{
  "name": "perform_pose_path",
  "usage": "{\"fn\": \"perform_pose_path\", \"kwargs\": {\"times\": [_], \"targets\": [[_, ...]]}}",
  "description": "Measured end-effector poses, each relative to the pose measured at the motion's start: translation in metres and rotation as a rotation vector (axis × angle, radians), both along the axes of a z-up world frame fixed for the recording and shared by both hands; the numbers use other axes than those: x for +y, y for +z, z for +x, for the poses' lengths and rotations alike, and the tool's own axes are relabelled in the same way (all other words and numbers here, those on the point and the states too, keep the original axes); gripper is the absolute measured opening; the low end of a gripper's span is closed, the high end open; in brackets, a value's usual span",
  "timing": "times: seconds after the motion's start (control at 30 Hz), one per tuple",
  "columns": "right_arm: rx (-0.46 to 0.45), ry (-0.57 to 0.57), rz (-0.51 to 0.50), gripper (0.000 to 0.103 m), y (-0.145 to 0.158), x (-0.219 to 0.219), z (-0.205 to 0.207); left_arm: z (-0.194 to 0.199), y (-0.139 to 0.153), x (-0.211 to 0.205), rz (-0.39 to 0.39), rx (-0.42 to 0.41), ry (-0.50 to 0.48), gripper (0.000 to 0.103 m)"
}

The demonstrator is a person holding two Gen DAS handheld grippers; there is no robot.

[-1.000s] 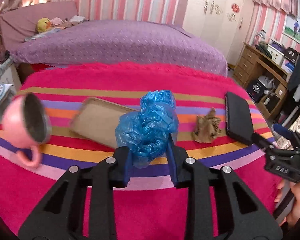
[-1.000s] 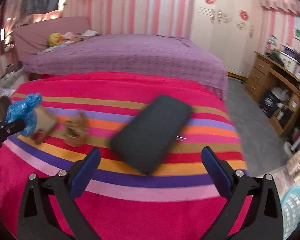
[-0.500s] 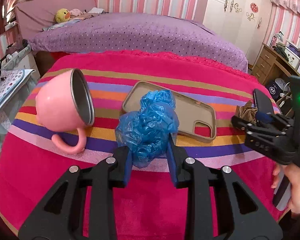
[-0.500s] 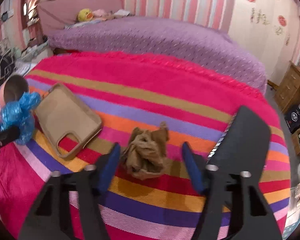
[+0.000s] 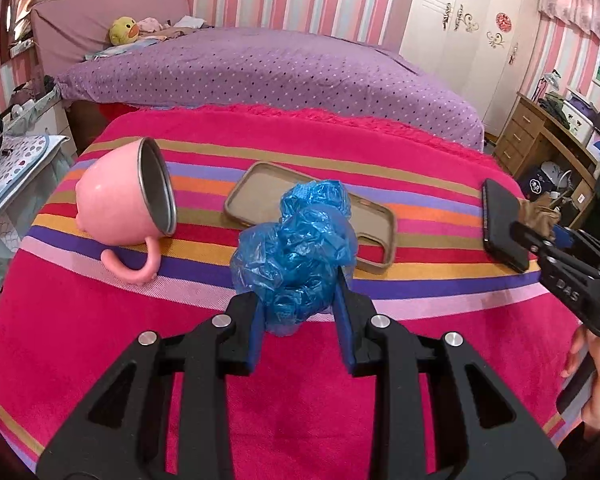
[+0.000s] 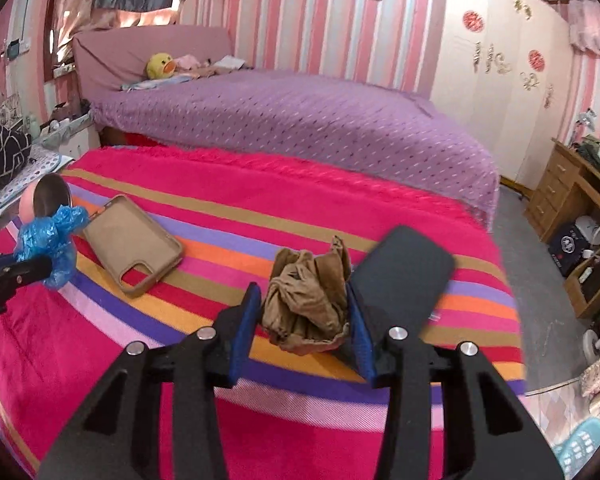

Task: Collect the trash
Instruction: 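Carry the blue bag and brown paper over the blue basket and open both tools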

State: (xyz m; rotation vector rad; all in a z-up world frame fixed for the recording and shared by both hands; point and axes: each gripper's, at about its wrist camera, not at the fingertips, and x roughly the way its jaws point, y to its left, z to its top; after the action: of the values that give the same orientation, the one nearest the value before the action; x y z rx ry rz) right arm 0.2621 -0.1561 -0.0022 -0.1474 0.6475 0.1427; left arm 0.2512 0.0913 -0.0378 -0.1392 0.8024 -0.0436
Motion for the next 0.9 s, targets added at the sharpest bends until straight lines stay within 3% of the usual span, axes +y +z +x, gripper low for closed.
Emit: {"fn": "perform_pose_path", "kwargs": {"times": [0.5, 0.9], "targets": [[-0.036, -0.152, -0.027, 0.043, 0.014, -0.083, -0.111, -0.065, 0.011, -0.067, 0.042, -0.04, -0.09, 0.029], [-0.055, -0.187, 0.018, 0.043, 0.002, -0.138, -0.151, -0.11, 0.011, -0.138, 0.076, -0.098, -0.156, 0.029]]}}
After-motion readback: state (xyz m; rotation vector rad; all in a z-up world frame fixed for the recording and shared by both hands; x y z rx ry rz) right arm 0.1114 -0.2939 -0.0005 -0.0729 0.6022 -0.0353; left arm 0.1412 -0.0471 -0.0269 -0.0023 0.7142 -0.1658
